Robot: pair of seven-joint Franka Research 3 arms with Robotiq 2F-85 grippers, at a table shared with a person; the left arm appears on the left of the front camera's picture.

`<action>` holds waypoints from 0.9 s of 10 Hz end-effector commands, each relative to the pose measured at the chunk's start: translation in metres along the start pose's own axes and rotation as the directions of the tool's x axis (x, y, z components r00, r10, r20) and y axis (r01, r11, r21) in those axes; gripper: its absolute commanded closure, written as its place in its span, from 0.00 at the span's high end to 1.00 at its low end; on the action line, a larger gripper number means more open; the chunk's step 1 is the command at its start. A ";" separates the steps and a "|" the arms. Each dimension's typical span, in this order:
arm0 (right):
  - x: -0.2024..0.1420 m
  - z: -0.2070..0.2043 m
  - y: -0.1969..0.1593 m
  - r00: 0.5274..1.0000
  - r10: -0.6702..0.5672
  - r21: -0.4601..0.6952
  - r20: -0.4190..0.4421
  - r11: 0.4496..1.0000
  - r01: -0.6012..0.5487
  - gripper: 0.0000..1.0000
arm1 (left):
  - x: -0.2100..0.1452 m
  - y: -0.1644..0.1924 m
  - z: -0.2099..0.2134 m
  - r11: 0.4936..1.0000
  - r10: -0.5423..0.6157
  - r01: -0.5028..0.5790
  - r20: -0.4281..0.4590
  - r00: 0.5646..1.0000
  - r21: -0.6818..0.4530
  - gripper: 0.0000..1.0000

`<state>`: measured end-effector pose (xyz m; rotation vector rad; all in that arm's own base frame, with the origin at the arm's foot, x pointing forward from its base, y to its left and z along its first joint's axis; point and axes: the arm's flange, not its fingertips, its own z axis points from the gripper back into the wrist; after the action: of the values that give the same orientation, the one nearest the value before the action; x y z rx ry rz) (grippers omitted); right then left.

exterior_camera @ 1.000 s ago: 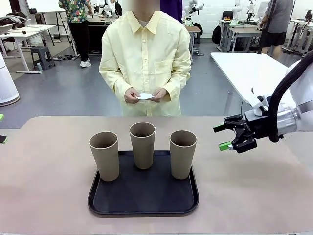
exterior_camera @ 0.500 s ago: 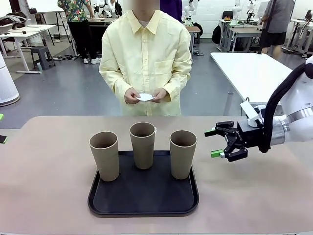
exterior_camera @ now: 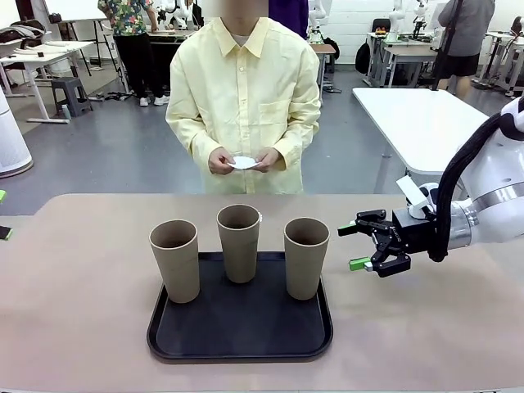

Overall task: Place coasters on the table and set cups on them.
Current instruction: Pick up one Reusable plastic cup and place it on a coaster set by the human.

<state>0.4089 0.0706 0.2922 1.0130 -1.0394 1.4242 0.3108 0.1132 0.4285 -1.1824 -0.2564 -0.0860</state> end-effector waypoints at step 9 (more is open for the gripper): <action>-0.011 -0.019 -0.014 0.989 -0.112 -0.017 0.094 0.993 0.114 1.00 | 0.001 0.000 0.002 1.000 -0.014 0.014 0.000 1.000 -0.006 1.00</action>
<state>0.4121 0.0766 0.2787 1.0827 -1.0359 1.3149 0.3108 0.1132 0.4285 -1.1824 -0.2564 -0.0860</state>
